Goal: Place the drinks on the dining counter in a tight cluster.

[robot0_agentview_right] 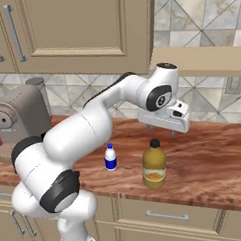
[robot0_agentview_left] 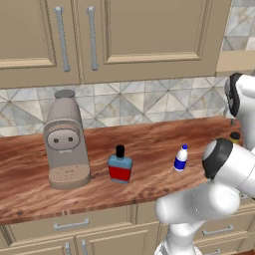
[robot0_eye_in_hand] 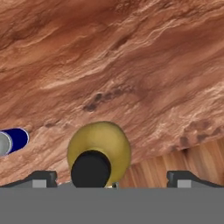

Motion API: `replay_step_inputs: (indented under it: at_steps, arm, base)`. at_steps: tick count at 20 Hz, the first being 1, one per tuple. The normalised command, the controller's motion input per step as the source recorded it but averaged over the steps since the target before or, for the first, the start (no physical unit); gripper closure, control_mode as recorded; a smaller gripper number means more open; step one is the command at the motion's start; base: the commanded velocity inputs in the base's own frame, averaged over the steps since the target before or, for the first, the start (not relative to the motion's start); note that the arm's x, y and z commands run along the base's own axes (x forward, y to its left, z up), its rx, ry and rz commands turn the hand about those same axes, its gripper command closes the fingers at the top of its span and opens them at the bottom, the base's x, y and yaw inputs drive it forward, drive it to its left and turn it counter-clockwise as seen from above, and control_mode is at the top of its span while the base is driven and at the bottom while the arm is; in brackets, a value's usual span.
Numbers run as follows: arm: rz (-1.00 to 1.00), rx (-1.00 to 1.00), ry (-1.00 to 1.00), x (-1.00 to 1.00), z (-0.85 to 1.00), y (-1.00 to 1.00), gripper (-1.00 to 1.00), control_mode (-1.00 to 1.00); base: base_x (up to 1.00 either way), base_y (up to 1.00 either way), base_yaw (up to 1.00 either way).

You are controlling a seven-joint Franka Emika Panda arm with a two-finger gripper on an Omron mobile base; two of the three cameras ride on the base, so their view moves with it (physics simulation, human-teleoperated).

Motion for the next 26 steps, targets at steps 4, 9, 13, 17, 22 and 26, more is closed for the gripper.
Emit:
replay_step_inputs:
  at_steps: [4, 9, 13, 17, 22, 26]
  arm:
    - [0.00, 0.00, 0.00, -0.26, 0.00, 0.05, -1.00, -1.00]
    - [0.00, 0.00, 0.00, -0.01, -0.07, 0.21, -1.00, -1.00]
    - [0.00, 0.00, 0.00, 0.01, -0.09, 0.13, -1.00, -1.00]
    - [0.00, 0.00, 0.00, 0.00, -0.03, 0.00, -1.00, -1.00]
    - [0.00, 0.00, 0.00, 0.06, -0.15, 0.00, -1.00, -1.00]
    - [0.00, 0.00, 0.00, 0.05, -0.15, 0.00, -1.00, -1.00]
  base:
    - [0.00, 0.00, 0.00]
    - [0.00, 0.00, 0.00]
    - [0.00, 0.00, 0.00]
    - [0.00, 0.00, 0.00]
    - [0.00, 0.00, 0.00]
    - [0.00, 0.00, 0.00]
